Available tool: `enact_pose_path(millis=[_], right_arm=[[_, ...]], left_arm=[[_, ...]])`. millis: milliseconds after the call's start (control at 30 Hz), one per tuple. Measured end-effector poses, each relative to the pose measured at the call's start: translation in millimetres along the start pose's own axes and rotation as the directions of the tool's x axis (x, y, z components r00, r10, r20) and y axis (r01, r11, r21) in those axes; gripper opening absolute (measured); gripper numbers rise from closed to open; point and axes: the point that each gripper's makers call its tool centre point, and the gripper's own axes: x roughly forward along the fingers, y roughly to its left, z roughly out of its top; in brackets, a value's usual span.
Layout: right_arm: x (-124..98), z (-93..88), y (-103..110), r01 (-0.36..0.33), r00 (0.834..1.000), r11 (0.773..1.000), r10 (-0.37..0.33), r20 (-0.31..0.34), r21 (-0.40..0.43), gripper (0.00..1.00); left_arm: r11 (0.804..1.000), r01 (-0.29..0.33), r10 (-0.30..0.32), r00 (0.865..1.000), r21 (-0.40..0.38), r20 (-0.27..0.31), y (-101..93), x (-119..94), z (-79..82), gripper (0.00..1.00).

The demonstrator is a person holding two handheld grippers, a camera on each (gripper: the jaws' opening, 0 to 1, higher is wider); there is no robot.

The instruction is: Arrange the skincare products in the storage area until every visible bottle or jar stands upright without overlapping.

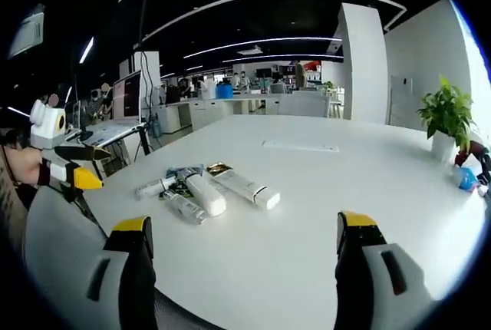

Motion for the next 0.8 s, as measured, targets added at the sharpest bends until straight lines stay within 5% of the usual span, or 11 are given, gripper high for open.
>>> enact_pose_path(millis=[800], right_arm=[[0.6, -4.2, -1.3, 0.007, 1.000, 1.000, -0.007, -0.018, -0.011, 0.99]], left_arm=[[1.000, 0.025, -0.025, 1.000, 0.014, -0.011, -6.4, 0.7, -1.5, 0.95]])
